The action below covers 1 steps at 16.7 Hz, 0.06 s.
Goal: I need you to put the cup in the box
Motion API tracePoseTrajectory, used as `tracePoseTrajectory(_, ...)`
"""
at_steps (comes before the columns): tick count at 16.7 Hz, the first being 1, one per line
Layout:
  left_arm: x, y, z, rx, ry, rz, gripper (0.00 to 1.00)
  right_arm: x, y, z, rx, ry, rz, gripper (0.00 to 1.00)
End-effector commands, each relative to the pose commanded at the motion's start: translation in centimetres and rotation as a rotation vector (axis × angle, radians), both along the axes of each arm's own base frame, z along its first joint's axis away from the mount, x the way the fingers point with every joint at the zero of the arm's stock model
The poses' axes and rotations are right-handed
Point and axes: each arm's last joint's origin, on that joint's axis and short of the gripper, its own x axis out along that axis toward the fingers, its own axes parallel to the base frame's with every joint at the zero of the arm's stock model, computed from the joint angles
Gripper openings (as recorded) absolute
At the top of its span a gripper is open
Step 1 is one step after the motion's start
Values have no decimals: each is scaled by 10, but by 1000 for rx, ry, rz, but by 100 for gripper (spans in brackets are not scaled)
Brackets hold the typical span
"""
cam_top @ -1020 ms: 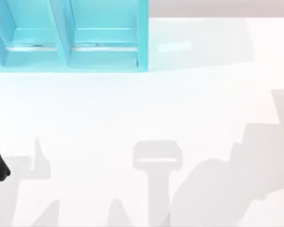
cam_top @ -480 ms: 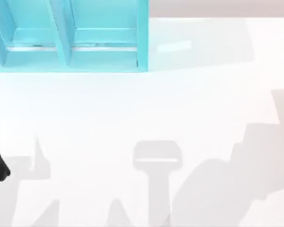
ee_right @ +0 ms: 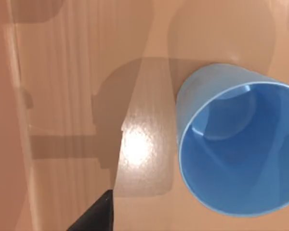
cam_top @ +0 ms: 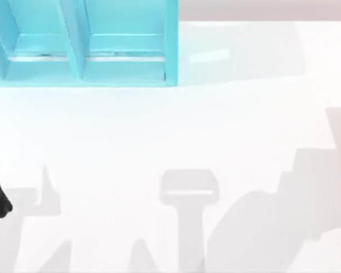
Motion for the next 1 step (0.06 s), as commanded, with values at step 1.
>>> tracePoseTrajectory(1,0,0,0,0,0,0,100,0,0,0,0,0,0,100)
